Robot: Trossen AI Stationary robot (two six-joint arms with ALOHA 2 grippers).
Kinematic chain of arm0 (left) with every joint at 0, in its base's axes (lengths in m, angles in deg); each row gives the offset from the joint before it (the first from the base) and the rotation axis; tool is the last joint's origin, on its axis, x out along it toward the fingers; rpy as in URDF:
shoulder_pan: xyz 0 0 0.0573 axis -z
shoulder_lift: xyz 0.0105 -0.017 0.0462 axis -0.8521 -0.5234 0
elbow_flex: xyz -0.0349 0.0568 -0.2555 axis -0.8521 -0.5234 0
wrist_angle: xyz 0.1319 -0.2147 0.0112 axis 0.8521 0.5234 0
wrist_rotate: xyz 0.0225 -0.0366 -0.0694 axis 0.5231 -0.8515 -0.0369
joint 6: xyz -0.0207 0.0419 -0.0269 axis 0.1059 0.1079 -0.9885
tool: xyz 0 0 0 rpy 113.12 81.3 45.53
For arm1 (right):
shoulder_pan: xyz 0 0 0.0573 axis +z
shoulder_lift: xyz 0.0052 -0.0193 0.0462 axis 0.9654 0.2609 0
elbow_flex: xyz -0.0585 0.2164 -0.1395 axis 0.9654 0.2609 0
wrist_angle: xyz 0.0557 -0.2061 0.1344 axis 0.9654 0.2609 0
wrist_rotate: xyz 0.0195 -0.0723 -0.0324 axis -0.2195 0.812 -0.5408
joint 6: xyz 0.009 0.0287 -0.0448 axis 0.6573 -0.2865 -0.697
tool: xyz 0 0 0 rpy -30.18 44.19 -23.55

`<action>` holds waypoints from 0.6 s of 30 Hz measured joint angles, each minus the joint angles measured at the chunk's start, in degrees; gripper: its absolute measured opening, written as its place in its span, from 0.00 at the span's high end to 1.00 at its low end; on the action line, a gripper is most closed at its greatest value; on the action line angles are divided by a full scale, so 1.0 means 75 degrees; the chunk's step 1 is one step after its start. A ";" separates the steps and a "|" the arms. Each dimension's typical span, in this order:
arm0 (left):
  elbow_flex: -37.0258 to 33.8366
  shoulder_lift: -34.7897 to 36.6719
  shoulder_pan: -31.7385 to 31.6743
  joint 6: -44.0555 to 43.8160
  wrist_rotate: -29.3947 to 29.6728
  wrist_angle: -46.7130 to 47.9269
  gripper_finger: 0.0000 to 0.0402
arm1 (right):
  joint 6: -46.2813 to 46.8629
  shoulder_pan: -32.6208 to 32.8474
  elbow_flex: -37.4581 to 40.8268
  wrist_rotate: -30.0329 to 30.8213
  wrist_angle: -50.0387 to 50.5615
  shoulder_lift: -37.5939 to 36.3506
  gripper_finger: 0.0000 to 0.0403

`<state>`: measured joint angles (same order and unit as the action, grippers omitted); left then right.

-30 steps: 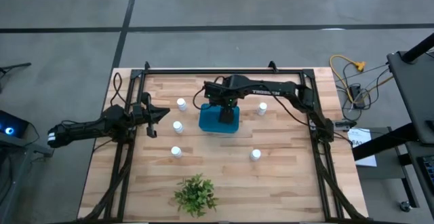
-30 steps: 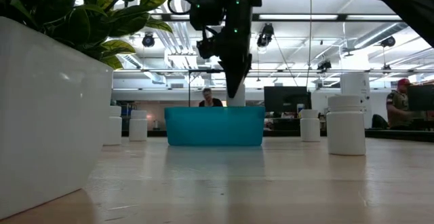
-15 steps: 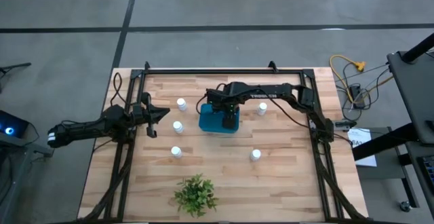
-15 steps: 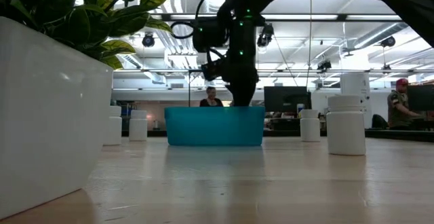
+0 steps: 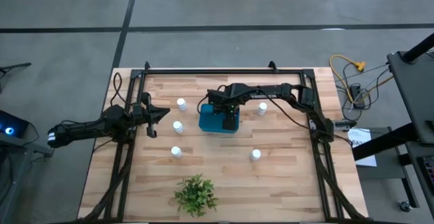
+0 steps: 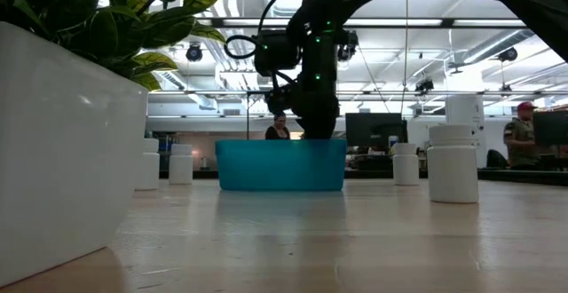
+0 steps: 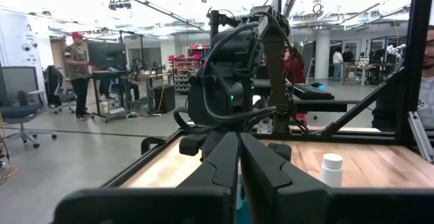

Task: Pick and place pill bottles into a basket
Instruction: Put the white medicine bottle into the blue bin

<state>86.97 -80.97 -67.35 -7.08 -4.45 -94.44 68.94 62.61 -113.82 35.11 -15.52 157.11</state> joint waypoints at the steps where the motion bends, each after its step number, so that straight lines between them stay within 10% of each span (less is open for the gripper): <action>1: 0.0000 0.0000 0.0000 0.0000 0.0000 0.0000 1.00 | -0.0019 -0.0001 0.0006 -0.0001 -0.0007 0.0000 0.59; 18: 0.0000 0.0000 -0.0001 0.0000 0.0000 0.0000 1.00 | -0.0120 -0.0022 0.0044 0.0002 -0.0025 0.0000 0.54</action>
<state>86.97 -80.97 -67.36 -7.08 -4.45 -94.44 68.03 62.45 -113.50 35.13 -15.70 157.11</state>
